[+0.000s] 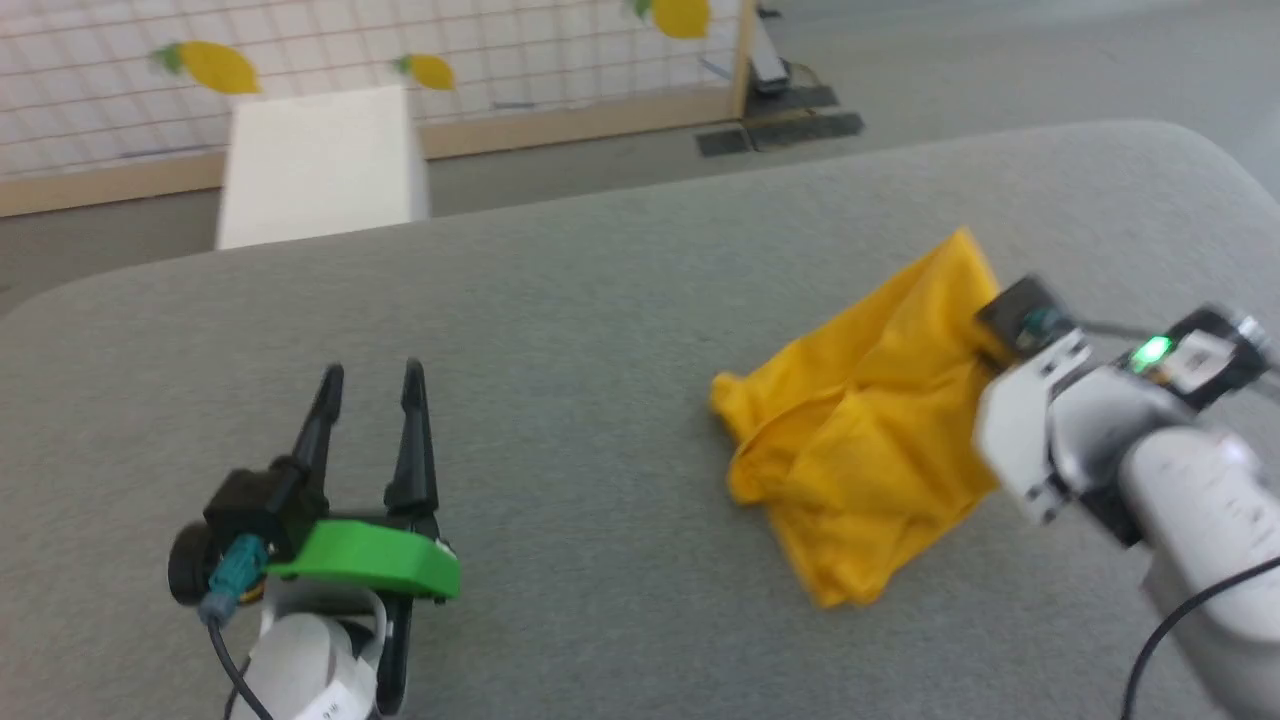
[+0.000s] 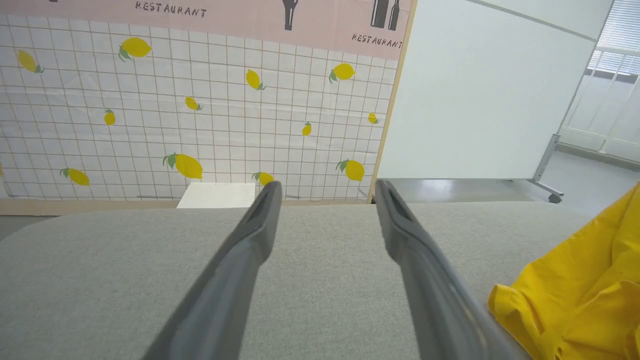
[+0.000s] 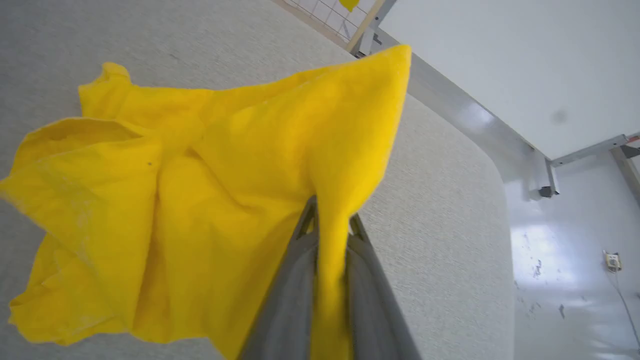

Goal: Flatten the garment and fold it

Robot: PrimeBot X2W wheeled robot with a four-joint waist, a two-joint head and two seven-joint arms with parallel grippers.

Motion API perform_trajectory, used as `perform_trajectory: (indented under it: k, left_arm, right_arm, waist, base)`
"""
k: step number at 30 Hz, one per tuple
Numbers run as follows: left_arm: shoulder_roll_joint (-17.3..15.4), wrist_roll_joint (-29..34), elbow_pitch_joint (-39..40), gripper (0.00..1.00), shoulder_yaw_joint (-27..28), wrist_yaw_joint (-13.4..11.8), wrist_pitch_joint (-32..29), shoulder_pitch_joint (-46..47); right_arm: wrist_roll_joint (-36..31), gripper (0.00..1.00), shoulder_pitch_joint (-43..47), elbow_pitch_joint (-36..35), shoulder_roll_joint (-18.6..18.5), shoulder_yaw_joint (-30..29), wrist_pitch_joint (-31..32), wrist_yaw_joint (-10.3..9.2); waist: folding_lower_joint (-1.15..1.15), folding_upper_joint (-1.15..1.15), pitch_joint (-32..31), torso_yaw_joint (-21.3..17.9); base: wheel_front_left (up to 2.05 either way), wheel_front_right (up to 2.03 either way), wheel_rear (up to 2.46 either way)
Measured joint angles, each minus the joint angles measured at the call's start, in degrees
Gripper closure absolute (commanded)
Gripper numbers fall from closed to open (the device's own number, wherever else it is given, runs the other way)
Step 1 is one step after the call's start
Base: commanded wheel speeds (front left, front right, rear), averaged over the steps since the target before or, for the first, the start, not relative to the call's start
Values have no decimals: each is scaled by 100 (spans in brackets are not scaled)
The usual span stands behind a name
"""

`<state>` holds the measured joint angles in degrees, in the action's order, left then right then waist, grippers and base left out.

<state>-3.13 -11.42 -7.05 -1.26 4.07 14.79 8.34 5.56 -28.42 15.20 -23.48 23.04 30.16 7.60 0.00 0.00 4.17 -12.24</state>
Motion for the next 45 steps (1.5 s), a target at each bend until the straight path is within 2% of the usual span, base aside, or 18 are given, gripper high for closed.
perform_trajectory:
  k: [7, 12, 18, 25, 32, 33, 34, 35, 41, 45]
  left_arm:
    - [-189, 248, 267, 0, -14, 44, 0, 379]
    - [-435, 296, 443, 0, -21, 62, -131, 616]
    - [-651, 346, 794, 0, -45, 92, -415, 708]
    - [-832, 387, 1215, 0, -27, 89, -670, 721]
    - [-910, 387, 1340, 0, -18, 82, -727, 751]
    - [-909, 386, 1327, 0, -24, 70, -728, 751]
    - [-901, 380, 1299, 0, -34, 59, -701, 751]
    - [-887, 376, 1266, 0, -48, 56, -677, 750]
    - [-661, 290, 871, 0, -177, 31, -378, 683]
    - [-474, 214, 556, 0, -265, -4, -223, 554]
  right_arm:
    - [-59, 100, -896, 851, -655, -143, -438, 0]
    - [-170, 100, -1273, 1481, -842, -676, -767, 0]
    - [-502, 100, -1592, 2007, -849, -1515, -1322, 0]
    - [-1459, 100, -1966, 2305, -772, -2960, -1782, 0]
    - [-2360, 100, -1982, 2275, -338, -4130, -1992, 0]
    - [-2453, 75, -1981, 2274, -286, -4212, -2048, 0]
    - [-2530, 40, -1981, 2272, -247, -4295, -2113, 0]
    - [-2580, 0, -1979, 2270, -222, -4357, -2173, 0]
    - [-2663, 0, -1915, 2274, -221, -4436, -2657, 0]
    - [-2361, 0, -1654, 2312, -324, -4232, -2889, 0]
  waist:
    - [0, 0, 578, -565]
    - [0, 0, 1103, -821]
    - [1, 0, 1738, -1009]
    - [1, 0, 2403, -1040]
    - [1, 0, 2751, -863]
    - [1, 0, 2758, -823]
    - [1, 0, 2753, -787]
    - [1, 0, 2735, -763]
    - [1, 0, 2376, -618]
    - [0, 0, 2025, -510]
  base:
    - [0, 0, 0]
    - [0, 0, 0]
    - [0, 0, 0]
    - [0, 0, 0]
    - [0, 0, 0]
    - [0, 0, 0]
    - [0, 0, 0]
    - [0, 0, 0]
    - [0, 0, 0]
    - [0, 0, 0]
